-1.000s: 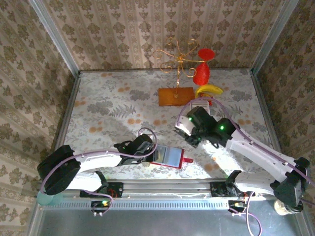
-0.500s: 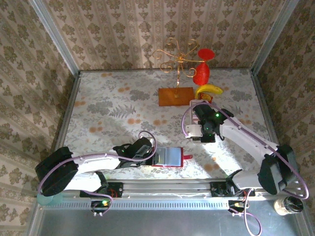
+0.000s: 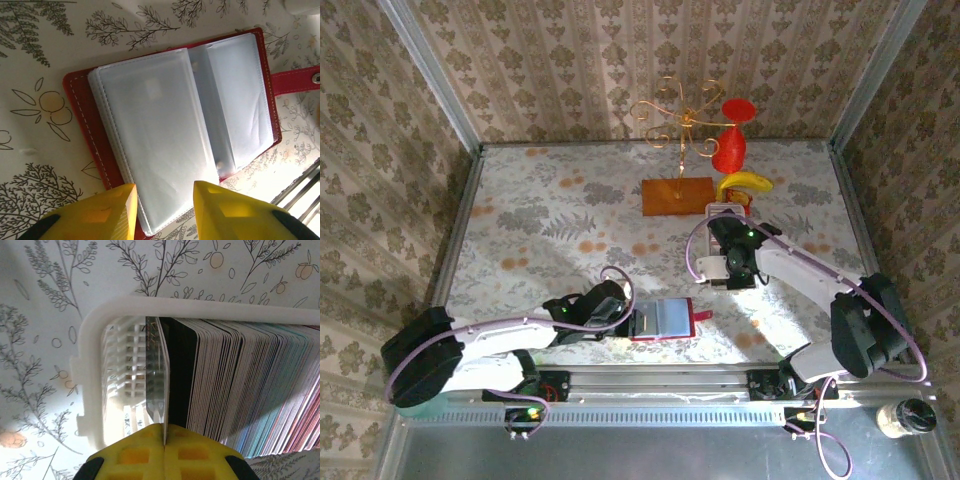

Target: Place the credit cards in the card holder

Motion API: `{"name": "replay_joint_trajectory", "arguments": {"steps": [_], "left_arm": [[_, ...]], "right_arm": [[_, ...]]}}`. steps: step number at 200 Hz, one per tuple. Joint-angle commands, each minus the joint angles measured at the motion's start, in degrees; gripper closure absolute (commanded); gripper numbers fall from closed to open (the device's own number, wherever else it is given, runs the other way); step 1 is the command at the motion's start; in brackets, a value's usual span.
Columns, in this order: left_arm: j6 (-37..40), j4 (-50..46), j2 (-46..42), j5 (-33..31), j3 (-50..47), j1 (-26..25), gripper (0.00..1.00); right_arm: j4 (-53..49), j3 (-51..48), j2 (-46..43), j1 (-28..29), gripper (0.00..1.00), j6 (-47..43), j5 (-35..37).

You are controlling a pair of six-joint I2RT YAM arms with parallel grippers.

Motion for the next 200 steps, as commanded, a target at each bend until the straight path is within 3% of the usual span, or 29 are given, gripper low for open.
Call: {"name": "replay_joint_trajectory", "arguments": {"steps": [1, 24, 41, 106, 123, 168, 191, 200], "left_arm": [[-0.3, -2.4, -1.3, -0.5, -0.6, -0.3, 0.65], [-0.4, -2.7, -2.0, -0.6, -0.8, -0.3, 0.65], [-0.5, -2.7, -2.4, -0.8, -1.0, -0.2, 0.64], [-0.4, -2.7, -2.0, -0.6, -0.8, 0.3, 0.65], [-0.4, -2.9, -2.1, -0.5, -0.8, 0.5, 0.65], [-0.5, -2.6, -2.0, -0.3, -1.3, 1.2, 0.65], [-0.7, -2.2, -2.0, -0.2, -1.7, 1.3, 0.65], [-0.8, -2.0, -2.1, -0.1, -1.8, 1.4, 0.65]], "right_arm": [[6.4, -1.8, 0.7, 0.2, 0.98, 1.6, 6.6], [10.8, -4.1, -1.2, 0.7, 0.90, 2.5, 8.5], [12.3, -5.4, -2.5, 1.3, 0.79, 3.5, 8.7], [17.3, -9.4, -10.8, 3.6, 0.65, 5.1, 10.2], [17.3, -10.1, -12.0, 3.7, 0.49, 5.6, 9.5], [16.2, -10.9, -10.5, 3.3, 0.48, 6.0, 7.8], [15.3, -10.2, -9.4, 3.2, 0.33, 5.1, 7.2], [16.6, -10.0, -9.0, 3.0, 0.31, 4.3, 7.9]]}}
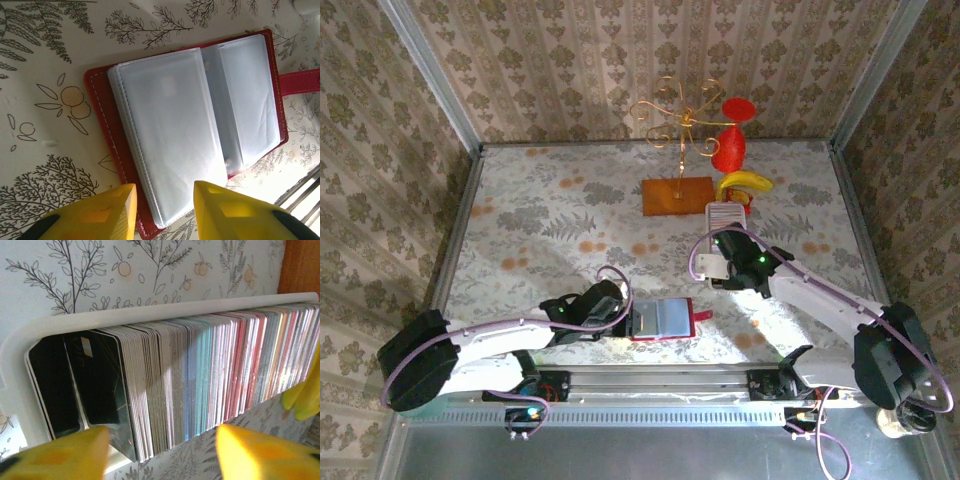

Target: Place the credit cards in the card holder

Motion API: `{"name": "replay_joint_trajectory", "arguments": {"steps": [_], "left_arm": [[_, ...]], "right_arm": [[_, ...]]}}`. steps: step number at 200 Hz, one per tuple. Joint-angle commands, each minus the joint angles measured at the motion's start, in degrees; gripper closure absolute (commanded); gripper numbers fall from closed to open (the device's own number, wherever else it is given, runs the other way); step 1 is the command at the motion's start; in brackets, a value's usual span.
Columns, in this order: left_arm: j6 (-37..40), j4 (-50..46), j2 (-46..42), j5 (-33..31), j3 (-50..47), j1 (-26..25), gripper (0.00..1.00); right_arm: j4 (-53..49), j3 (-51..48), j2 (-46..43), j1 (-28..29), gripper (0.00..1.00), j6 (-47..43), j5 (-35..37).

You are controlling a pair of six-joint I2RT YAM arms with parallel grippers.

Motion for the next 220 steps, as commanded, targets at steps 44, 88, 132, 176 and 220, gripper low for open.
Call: {"name": "replay_joint_trajectory", "arguments": {"steps": [44, 88, 132, 176, 220], "left_arm": [[-0.7, 0.2, -0.8, 0.5, -1.6, 0.7, 0.65], [-0.7, 0.0, -1.9, 0.3, -2.3, 1.1, 0.65], [-0.8, 0.0, -2.4, 0.5, -3.0, 1.6, 0.65], [-0.8, -0.2, -3.0, 0.5, -3.1, 1.9, 0.66], [-1.0, 0.1, -3.0, 0.4, -3.5, 1.9, 0.67]], "right_arm": [[3.0, 2.9, 5.5, -2.3, 0.30, -3.8, 0.8], [2.7, 5.4, 9.5, -3.1, 0.29, -5.1, 0.3], [3.0, 5.2, 11.4, -3.2, 0.26, -5.7, -0.1], [8.2, 4.8, 11.8, -3.2, 0.27, -6.4, 2.0], [11.1, 3.2, 10.2, -3.1, 0.41, -6.6, 2.1]]}}
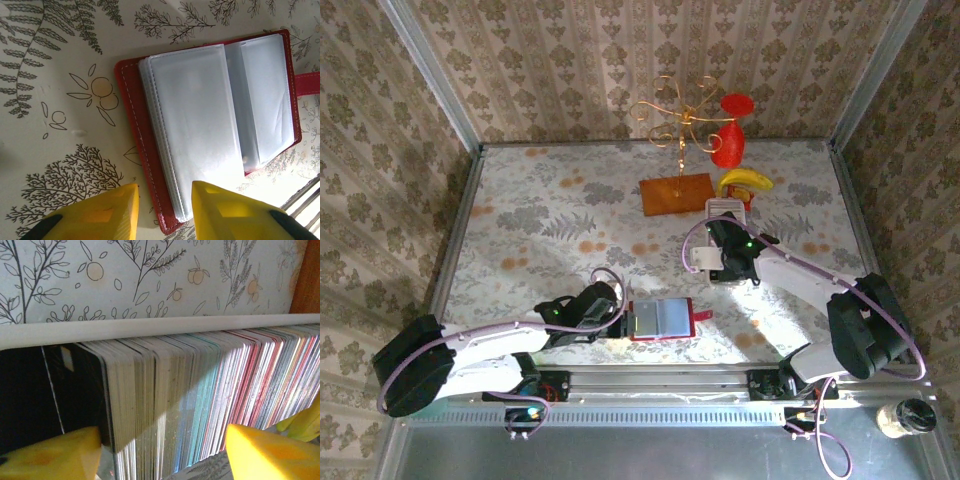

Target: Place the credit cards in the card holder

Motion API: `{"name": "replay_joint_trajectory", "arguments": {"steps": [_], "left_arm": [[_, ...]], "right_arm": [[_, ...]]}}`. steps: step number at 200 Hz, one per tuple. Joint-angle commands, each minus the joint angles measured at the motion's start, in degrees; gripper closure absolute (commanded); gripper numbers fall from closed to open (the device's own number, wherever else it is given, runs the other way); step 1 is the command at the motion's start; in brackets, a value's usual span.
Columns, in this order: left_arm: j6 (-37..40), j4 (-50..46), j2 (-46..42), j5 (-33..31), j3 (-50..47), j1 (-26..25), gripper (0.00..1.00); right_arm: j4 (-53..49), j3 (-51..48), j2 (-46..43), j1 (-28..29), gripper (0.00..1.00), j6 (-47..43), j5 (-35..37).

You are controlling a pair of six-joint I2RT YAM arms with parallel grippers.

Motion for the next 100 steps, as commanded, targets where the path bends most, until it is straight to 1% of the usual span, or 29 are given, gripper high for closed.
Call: {"name": "replay_joint_trajectory", "arguments": {"steps": [1, 21, 44, 48, 60, 100], "left_arm": [[-0.8, 0.2, -0.7, 0.2, -1.0, 0.4, 0.67], [-0.8, 0.3, -0.4, 0.3, -1.0, 0.5, 0.67], [-0.8, 0.9, 0.1, 0.4, -1.0, 0.5, 0.67], [-0.8, 1.0, 0.2, 0.5, -1.0, 0.5, 0.67], [-0.8, 1.3, 0.5, 0.7, -1.0, 0.4, 0.67], [-0.8, 1.5, 0.8, 1.0, -0.9, 0.5, 0.68]], "right_arm": [[6.5, -1.2, 0.4, -0.5, 0.41, -0.5, 2.1], [7.0, -2.5, -1.1, -0.5, 0.41, -0.5, 1.6], [7.3, -3.6, -2.0, -0.4, 0.37, -0.4, 0.7], [7.3, -3.7, -3.8, -0.5, 0.37, -0.4, 0.5], [7.1, -3.9, -4.9, -0.5, 0.35, -0.2, -0.7], [2.2, -2.3, -8.0, -0.5, 0.35, 0.3, -2.4]]}}
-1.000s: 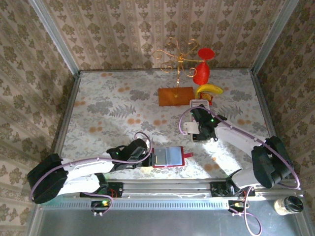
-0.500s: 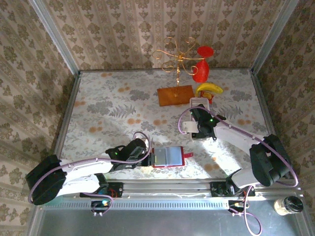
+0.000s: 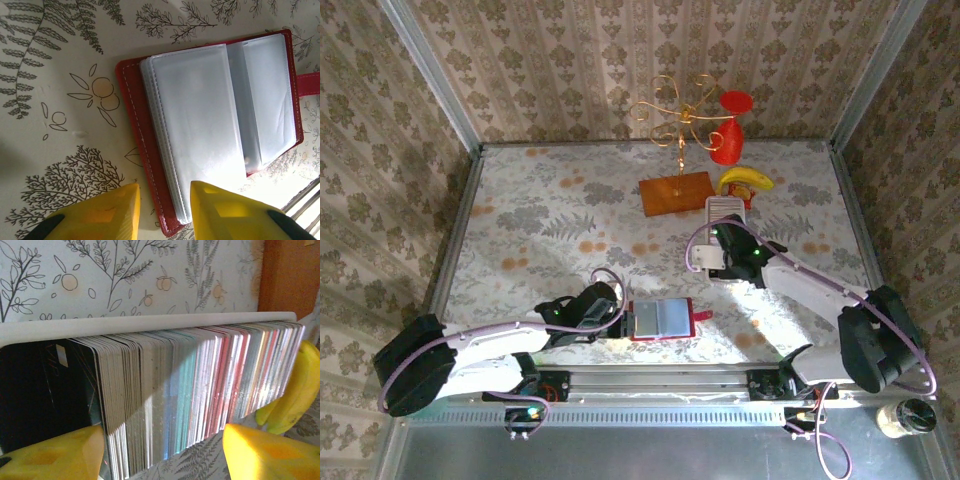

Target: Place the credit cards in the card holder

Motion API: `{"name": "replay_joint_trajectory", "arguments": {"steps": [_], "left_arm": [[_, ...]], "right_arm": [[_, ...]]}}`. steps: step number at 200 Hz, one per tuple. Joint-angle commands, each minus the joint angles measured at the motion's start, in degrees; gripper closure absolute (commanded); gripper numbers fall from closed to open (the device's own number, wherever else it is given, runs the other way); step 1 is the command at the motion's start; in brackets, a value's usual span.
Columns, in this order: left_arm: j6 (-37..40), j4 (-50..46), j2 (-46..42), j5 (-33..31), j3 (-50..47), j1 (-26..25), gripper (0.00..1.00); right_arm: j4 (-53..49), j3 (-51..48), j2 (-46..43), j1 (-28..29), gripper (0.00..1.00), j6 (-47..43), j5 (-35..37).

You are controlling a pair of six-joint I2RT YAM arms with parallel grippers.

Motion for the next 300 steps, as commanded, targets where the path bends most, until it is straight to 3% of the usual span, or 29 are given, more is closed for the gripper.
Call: {"name": "replay_joint_trajectory", "arguments": {"steps": [1, 17, 33, 47, 224, 300], "left_arm": [[-0.8, 0.7, 0.3, 0.9, -0.6, 0.5, 0.68], [-0.8, 0.7, 0.2, 0.9, -0.8, 0.5, 0.68], [-0.8, 1.0, 0.3, 0.8, -0.8, 0.6, 0.68], [-0.7, 1.2, 0.6, 1.0, -0.8, 0.6, 0.68], [-0.7, 0.7, -0.3, 1.0, -1.3, 1.2, 0.68], [-0.7, 0.9, -0.5, 1.1, -1.7, 1.7, 0.68]], "right_arm": [[-2.7, 1.3, -2.7, -0.3, 0.35, 0.4, -2.2], [-7.5, 2.4, -4.3, -0.3, 0.31, 1.1, -5.2], [-9.2, 1.7, -5.3, -0.3, 0.10, 1.7, -7.4], [-9.0, 0.7, -5.6, -0.3, 0.00, 1.9, -8.2], [-1.7, 4.7, 2.6, -1.5, 0.04, -1.3, -0.9], [-3.7, 6.9, 7.9, -2.4, 0.02, -0.8, -3.2]]}}
